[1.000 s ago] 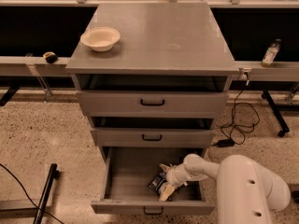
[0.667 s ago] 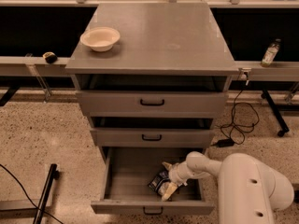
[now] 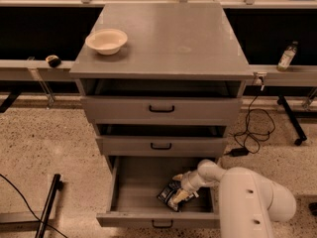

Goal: Pick blue chip bag from bottom drawer and place on counter

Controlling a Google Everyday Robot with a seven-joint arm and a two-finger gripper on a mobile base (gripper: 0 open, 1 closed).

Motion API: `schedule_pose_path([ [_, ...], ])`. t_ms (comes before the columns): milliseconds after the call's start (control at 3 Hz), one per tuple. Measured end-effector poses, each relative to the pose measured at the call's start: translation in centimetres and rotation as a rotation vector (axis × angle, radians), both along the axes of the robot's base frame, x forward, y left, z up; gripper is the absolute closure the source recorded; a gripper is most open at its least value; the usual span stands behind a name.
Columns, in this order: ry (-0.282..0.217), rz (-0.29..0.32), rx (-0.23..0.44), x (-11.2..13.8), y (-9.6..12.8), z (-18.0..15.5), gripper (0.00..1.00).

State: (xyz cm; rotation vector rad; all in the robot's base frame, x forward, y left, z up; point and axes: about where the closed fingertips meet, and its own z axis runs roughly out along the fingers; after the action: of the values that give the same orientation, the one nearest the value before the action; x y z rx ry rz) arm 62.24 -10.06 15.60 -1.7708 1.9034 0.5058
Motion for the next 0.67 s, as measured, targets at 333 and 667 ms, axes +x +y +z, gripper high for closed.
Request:
schedule_pose_path([
  [333, 0.012, -0.002, -0.021, 0.6, -0.1, -2.1, 0.47],
  [667, 0.034, 0.006, -0.031, 0.1, 0.5, -4.0, 0.69],
])
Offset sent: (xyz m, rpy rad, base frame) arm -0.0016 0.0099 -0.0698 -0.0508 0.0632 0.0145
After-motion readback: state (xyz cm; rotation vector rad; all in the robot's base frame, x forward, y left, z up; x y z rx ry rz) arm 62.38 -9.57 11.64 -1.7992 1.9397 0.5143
